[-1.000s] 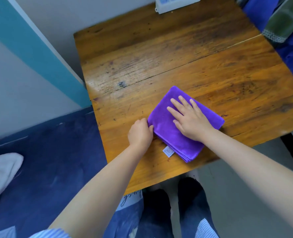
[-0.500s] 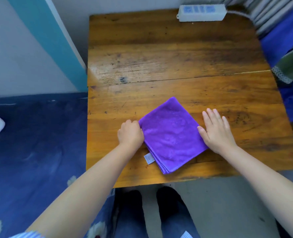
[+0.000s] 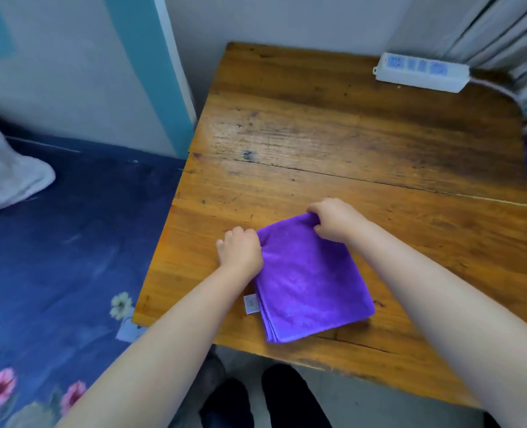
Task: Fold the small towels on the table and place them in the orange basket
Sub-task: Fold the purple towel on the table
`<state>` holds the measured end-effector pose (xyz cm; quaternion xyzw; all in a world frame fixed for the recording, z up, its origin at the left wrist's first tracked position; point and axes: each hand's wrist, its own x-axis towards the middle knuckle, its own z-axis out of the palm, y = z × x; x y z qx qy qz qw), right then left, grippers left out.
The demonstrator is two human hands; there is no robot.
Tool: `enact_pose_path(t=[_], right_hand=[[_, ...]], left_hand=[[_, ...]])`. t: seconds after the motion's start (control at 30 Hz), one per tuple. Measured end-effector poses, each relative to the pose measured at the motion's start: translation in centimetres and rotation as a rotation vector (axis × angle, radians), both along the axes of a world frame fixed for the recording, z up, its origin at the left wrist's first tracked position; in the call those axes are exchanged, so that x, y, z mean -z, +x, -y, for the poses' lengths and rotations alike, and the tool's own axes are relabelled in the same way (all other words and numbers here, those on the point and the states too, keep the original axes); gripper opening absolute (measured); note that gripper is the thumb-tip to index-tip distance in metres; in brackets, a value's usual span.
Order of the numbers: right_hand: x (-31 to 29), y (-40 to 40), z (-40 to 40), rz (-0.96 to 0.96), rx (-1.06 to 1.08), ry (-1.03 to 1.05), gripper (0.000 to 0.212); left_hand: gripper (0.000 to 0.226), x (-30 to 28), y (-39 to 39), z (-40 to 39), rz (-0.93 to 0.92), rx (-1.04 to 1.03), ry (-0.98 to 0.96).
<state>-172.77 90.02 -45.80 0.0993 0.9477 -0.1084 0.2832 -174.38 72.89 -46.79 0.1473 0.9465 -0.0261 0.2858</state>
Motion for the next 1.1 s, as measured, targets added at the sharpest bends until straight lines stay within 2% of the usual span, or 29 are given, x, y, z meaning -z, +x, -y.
enact_pose_path(t=[0.17,0.2,0.3,0.37,0.47,0.6,0.7,0.8,0.87,1.0,1.1], right_hand=[[-1.2,0.8,0.1,-0.047,-0.074,-0.013,0.007],[-1.8,1.3,0.3,-0.073,-0.104,-0.019,0.008],[-3.5,2.5,1.0,-0.179,-0.171,-0.062,0.021],[-4.8,3.0,1.6,-0.228,-0.213,-0.104,0.033],[-7.5,3.8,4.0,-0.246,-0.274,-0.183,0.047],[-10.9,5.3,8.8,-0.259,-0.351,-0.240,0.024],[-13.3,6.8,13.8,-0.278,-0.535,-0.175,0.033],[-15.5,9.5,18.9,-0.422,-0.676,-0.161,0.023],[-16.6,12.2,22.9,-0.516,-0.772,-0.229,0.016],[-20.2,17.3,31.3,-0.526,-0.925,-0.329,0.014],[-23.1,20.7,37.0,-0.496,-0.958,-0.385,0.020]], left_hand=[[0.033,-0.9,0.0,1.0,0.056,0.006,0.000],[0.032,-1.2,0.3,1.5,0.069,-0.009,0.017],[0.023,-2.6,1.1,3.4,0.118,-0.037,0.100],[0.009,-3.9,1.6,4.9,0.131,-0.050,0.159],[0.030,-6.3,3.0,8.2,0.119,-0.097,0.239],[0.038,-9.7,6.3,14.0,-0.033,-0.204,0.296],[0.034,-12.5,10.4,18.9,-0.169,-0.329,0.308],[0.015,-15.1,15.2,23.5,-0.326,-0.442,0.318],[0.006,-16.9,19.6,27.2,-0.407,-0.517,0.294],[0.006,-20.9,27.9,34.7,-0.511,-0.650,0.256],[0.020,-23.9,32.9,39.8,-0.577,-0.760,0.267]])
